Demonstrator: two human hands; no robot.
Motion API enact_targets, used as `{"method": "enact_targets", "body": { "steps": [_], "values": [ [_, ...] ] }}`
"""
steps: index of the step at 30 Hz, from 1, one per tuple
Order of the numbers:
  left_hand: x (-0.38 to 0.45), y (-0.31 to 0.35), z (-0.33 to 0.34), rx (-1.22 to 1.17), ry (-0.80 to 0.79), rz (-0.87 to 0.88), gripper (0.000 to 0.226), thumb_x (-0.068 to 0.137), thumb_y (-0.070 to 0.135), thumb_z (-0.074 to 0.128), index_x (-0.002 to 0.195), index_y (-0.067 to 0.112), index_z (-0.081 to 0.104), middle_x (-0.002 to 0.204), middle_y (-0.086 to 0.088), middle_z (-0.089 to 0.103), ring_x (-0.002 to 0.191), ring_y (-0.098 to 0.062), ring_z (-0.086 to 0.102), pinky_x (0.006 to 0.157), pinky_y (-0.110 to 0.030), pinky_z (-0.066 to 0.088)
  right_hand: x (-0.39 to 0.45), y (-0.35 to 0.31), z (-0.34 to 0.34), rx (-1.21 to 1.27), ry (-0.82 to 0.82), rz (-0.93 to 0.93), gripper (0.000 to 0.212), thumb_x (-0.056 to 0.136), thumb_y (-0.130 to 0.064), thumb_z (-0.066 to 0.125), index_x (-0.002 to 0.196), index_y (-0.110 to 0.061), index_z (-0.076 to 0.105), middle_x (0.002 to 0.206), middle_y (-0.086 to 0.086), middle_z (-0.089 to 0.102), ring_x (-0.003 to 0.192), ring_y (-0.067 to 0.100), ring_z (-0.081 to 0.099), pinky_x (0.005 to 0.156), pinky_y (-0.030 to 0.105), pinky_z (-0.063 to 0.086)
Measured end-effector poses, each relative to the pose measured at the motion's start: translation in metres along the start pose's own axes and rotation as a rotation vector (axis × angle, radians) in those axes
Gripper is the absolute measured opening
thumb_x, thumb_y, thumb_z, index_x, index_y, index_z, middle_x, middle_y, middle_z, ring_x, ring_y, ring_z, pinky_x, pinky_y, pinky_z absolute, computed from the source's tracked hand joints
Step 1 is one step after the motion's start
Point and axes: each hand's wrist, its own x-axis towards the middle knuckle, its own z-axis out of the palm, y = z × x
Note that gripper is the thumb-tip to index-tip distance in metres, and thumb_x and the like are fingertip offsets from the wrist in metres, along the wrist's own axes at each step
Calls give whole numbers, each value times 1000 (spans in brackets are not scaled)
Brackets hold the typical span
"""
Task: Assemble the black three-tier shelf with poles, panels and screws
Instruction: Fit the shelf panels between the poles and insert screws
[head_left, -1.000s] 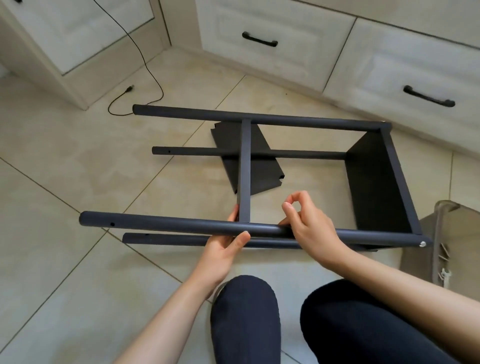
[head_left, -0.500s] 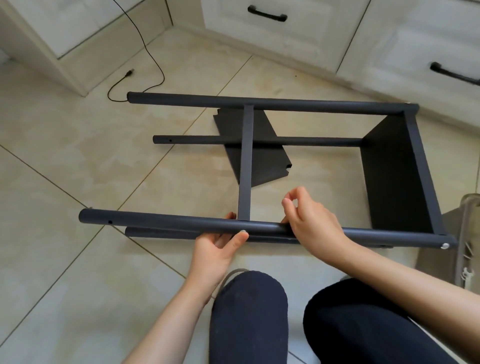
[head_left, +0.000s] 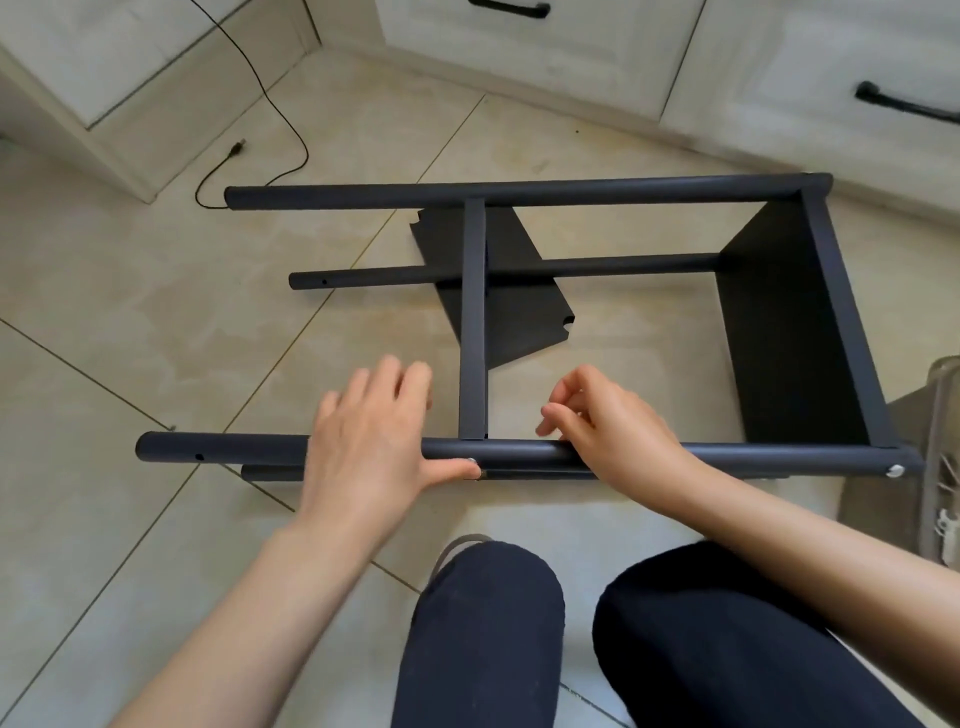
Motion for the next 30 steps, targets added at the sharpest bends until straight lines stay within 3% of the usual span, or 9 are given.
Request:
{"method": "enact_targets", "body": {
  "steps": [1, 3, 6, 8, 12, 16, 20, 26, 30],
  "values": [
    [8, -6, 0, -38, -56, 91, 77, 65, 74, 72, 121, 28, 49, 129, 0, 47, 118, -26, 46, 94, -40, 40, 2, 1, 0, 39, 8, -7, 8, 100, -32, 51, 92, -30, 49, 86, -19, 69, 84, 5, 63, 79, 36, 52],
    [25, -19, 1, -28, -184, 274, 100, 70, 78, 60, 154, 41, 20, 164, 4, 8, 152, -27, 4, 123, -50, 8, 6, 3, -1, 81, 16, -23, 11, 96, -25, 58, 88, -30, 53, 85, -16, 68, 84, 5, 63, 80, 35, 53],
    [42, -29, 9, 41, -264, 499, 99, 76, 83, 40, 156, 48, -7, 162, 16, -29, 148, -18, -33, 122, -48, -12, 10, 7, -4, 57, -9, -69, 17, 90, -23, 69, 80, -31, 58, 80, -16, 65, 75, -1, 61, 67, 17, 48],
    [47, -33, 16, 28, -271, 562, 93, 78, 83, 37, 158, 44, 8, 164, 17, -24, 150, -15, -28, 123, -47, -8, 15, 8, -7, 75, -44, -69, 16, 87, -21, 73, 78, -30, 62, 75, -16, 66, 68, -5, 60, 59, 8, 43],
    [47, -38, 28, -160, -193, 611, 80, 79, 77, 53, 145, 34, 40, 168, 15, -2, 155, -13, -8, 124, -47, 3, 29, 6, -10, 247, -176, 2, 5, 87, -19, 74, 90, -23, 72, 75, -6, 75, 66, -5, 63, 58, 9, 46],
    [41, -41, 41, -268, -159, 623, 78, 78, 74, 60, 142, 33, 43, 168, 13, 4, 156, -17, -1, 123, -49, 8, 44, 0, 1, 380, -378, 105, 3, 85, -15, 75, 88, -15, 74, 79, 0, 76, 57, -5, 58, 54, 14, 51],
    [37, -41, 48, -285, -116, 620, 78, 77, 72, 64, 140, 31, 46, 169, 11, 8, 156, -21, 2, 122, -51, 14, 59, -3, 15, 423, -577, 159, 2, 90, -15, 71, 90, -17, 71, 81, -3, 77, 66, 2, 62, 74, 22, 57],
    [36, -38, 48, -302, -92, 621, 76, 78, 70, 64, 139, 29, 46, 168, 7, 13, 156, -23, 6, 122, -51, 17, 70, -7, 28, 524, -705, 161, 35, 92, -13, 67, 59, -24, 72, 67, -6, 70, 66, 8, 62, 71, 23, 51],
    [36, -38, 49, -296, -77, 627, 76, 78, 70, 64, 137, 26, 48, 168, 6, 15, 156, -24, 7, 122, -49, 19, 71, -5, 30, 541, -760, 165, 41, 91, -10, 67, 54, -26, 72, 66, -6, 68, 62, 7, 60, 71, 25, 50]
  ]
}}
